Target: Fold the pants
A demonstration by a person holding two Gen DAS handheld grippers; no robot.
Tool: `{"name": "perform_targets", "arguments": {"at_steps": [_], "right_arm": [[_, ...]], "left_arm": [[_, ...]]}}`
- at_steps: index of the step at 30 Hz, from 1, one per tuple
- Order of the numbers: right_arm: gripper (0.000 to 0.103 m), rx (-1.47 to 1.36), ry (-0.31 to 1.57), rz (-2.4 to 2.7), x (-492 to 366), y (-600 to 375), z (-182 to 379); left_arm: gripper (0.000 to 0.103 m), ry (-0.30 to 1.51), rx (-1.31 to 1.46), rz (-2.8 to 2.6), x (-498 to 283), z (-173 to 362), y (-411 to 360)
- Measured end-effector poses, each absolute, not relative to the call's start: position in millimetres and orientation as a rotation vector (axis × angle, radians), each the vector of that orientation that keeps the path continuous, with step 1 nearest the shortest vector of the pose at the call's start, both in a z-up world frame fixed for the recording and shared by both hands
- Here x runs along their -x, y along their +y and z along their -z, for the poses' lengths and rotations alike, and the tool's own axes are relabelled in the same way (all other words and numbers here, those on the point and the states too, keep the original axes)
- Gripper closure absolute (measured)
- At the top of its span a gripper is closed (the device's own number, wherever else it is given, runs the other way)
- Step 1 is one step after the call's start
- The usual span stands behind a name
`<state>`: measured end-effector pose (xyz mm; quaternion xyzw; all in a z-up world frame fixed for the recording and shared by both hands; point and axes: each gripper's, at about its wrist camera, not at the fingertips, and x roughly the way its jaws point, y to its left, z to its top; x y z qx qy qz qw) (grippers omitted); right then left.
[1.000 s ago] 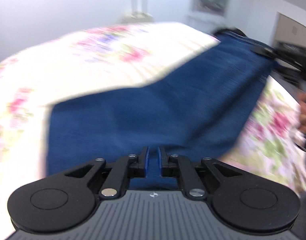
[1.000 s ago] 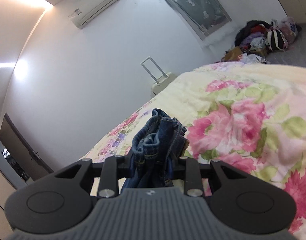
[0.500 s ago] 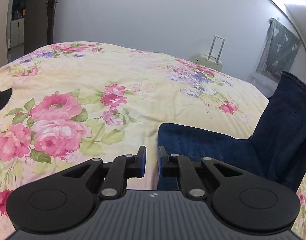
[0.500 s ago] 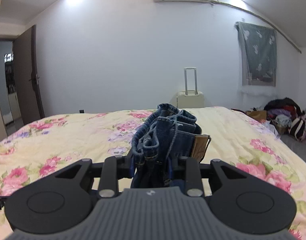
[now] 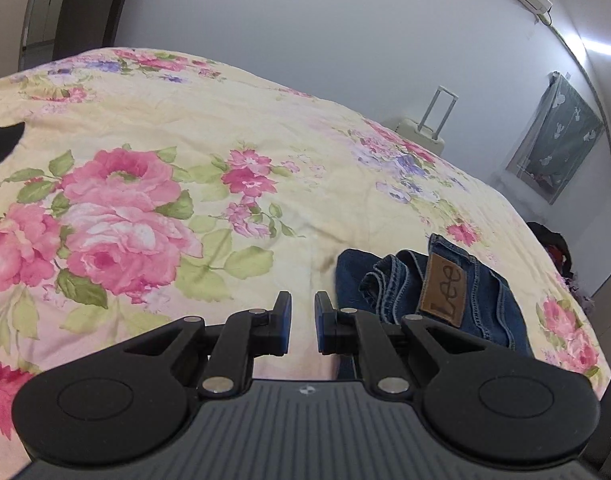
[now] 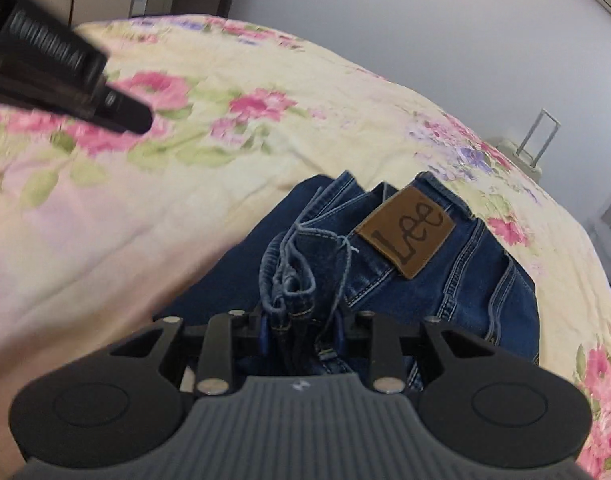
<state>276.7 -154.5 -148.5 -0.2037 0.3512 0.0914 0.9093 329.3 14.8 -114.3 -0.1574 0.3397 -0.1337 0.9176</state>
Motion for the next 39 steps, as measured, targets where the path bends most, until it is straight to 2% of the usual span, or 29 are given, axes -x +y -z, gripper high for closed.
{"name": "perform_targets", "arguments": {"at_steps": [4,7,9,12,15,22,26,28,31,32,34,36,38,39], "right_arm": [[0.064,0.423,0.765,-0.238,-274,-161,152],[0.062,0.339,0.806,-0.286,-277,-170,149],[0.061,0.258,0.822,-0.303,-278,-181,144],[0.058,0.069,0.860,-0.350,-281,-203,133],[0.059,-0.055,0.846,-0.378,-276,-224,116],[0.060,-0.185,0.783,-0.272,-291,-278,83],[0.061,-0.186,0.768,-0.196,-322,-300,85],[0.068,-0.214,0.773,-0.206,-336,-308,90],[0.068,-0.235,0.789,-0.225,-358,-311,103],[0.068,-0.255,0.799,-0.235,-364,-311,108],[0.060,-0.298,0.817,-0.254,-377,-311,120],[0.058,-0.312,0.821,-0.260,-386,-308,130],[0.063,-0.332,0.813,-0.259,-391,-307,138],[0.076,-0.346,0.808,-0.250,-393,-307,142]], "left_arm": [[0.082,0.748,0.456,0.378,-339,121,18],[0.074,0.790,0.514,0.435,-344,129,16],[0.063,0.824,0.543,0.457,-347,134,12],[0.057,0.850,0.588,0.466,-353,142,6],[0.052,0.832,0.610,0.471,-363,143,1],[0.049,0.814,0.595,0.509,-398,150,-26],[0.048,0.831,0.574,0.524,-417,170,-43],[0.048,0.823,0.606,0.546,-426,176,-46],[0.048,0.850,0.608,0.549,-441,186,-54],[0.049,0.853,0.606,0.550,-443,189,-55],[0.060,0.843,0.620,0.566,-444,195,-56],[0.086,0.831,0.632,0.592,-444,196,-57],[0.095,0.799,0.580,0.605,-440,189,-61],[0.096,0.778,0.543,0.611,-436,184,-63]]}}
